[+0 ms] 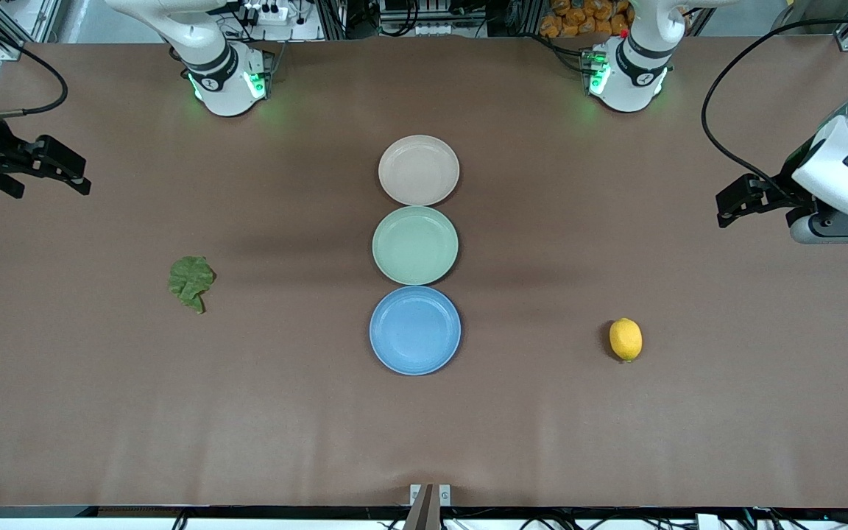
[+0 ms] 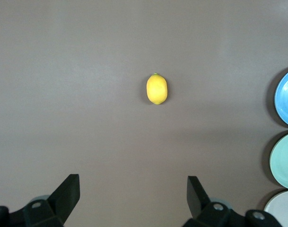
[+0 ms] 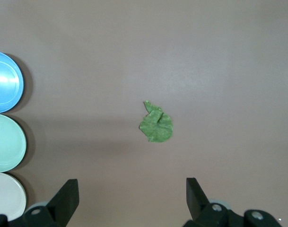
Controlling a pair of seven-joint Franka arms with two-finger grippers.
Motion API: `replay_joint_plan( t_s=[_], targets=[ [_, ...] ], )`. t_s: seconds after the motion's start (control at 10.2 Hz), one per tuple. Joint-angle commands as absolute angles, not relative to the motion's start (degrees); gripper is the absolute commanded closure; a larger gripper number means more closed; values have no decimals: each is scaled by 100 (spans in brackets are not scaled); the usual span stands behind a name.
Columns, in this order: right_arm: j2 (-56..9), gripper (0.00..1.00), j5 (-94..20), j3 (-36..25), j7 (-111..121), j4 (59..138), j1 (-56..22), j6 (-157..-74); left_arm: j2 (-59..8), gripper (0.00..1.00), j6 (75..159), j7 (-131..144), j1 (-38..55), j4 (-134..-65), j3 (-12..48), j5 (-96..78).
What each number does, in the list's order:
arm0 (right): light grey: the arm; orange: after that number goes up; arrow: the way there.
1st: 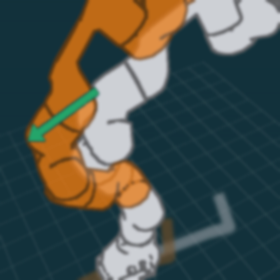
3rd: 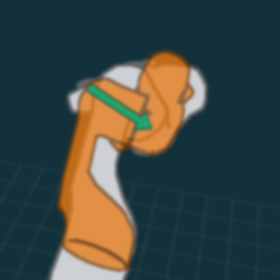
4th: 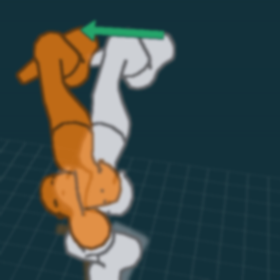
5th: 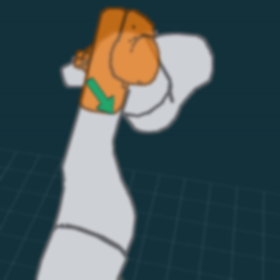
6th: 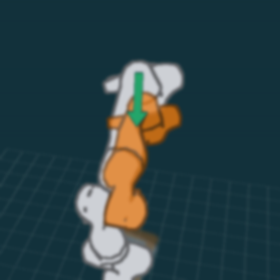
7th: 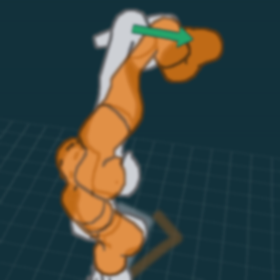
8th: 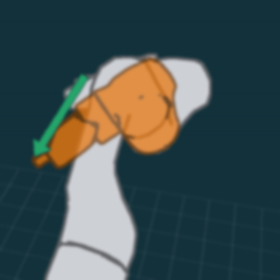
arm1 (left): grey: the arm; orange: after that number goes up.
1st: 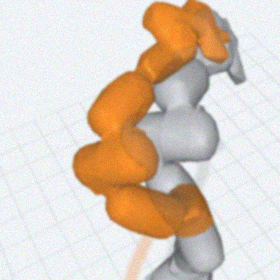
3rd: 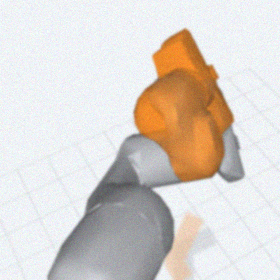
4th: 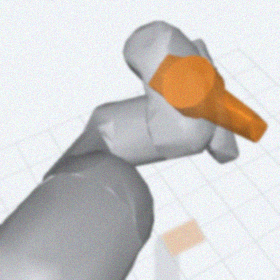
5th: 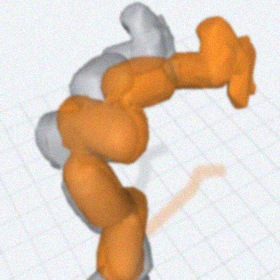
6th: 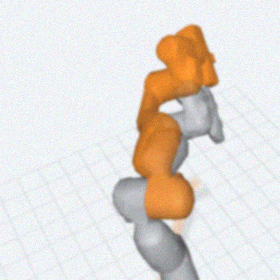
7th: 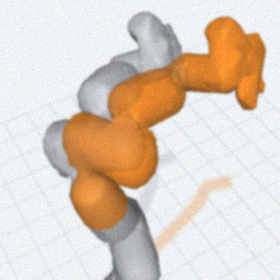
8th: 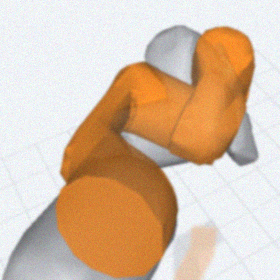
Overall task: Place lemon and lettuce in plates
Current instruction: 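Reach the left gripper to the lemon while the right gripper reaches the lettuce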
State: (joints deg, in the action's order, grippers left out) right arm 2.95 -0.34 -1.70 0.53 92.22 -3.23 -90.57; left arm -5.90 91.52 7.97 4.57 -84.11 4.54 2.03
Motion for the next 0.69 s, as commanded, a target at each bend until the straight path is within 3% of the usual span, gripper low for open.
replay_joint_plan(
  t_s=[0.0,0.29,0.59],
  targets=[
    [369,0,-26,-132,79,9272,-281,-9070,-527,0,9053,756,466,-8411,439,167],
    [221,0,-26,-132,79,9360,-212,-9088,-920,0,9114,686,422,-8411,413,132],
    [-157,0,-122,-132,79,10174,17,-9893,-1571,0,9701,694,492,-8429,396,167]
  ],
)
